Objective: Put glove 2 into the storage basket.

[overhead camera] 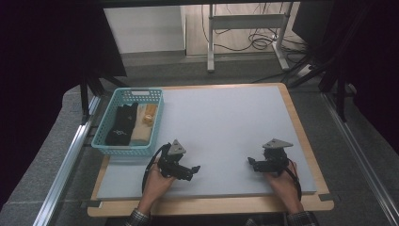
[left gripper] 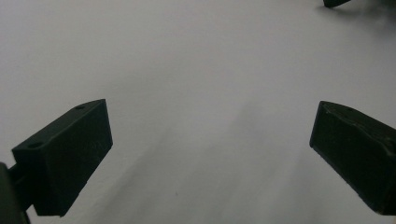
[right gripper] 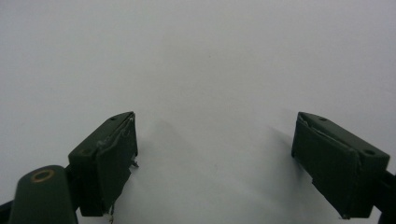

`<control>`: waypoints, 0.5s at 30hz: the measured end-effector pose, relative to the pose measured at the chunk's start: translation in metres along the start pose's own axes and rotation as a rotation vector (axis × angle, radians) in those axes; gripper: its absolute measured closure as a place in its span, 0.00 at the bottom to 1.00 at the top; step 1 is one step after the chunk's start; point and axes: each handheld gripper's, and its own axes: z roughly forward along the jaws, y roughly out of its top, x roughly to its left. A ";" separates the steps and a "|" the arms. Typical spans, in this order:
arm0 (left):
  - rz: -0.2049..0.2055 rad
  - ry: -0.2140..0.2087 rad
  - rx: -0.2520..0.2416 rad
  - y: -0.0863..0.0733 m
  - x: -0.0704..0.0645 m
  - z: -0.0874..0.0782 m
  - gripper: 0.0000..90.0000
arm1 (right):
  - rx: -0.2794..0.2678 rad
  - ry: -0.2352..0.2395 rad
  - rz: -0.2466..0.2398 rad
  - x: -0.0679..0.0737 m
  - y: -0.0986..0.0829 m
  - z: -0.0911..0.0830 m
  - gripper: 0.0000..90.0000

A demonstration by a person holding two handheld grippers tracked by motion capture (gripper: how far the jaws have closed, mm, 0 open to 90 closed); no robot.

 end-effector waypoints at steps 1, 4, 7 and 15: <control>0.000 -0.001 0.001 -0.001 0.000 0.001 0.00 | 0.000 0.000 0.000 0.000 0.000 0.000 0.16; -0.001 -0.005 0.010 -0.003 -0.001 0.005 0.00 | 0.000 0.000 0.000 0.000 0.000 0.000 0.16; -0.003 -0.008 0.023 -0.006 -0.001 0.010 0.00 | 0.000 0.000 0.000 0.000 0.000 0.000 0.16; -0.003 -0.006 0.064 -0.012 -0.003 0.018 0.00 | 0.000 0.000 0.000 0.000 0.000 0.000 0.15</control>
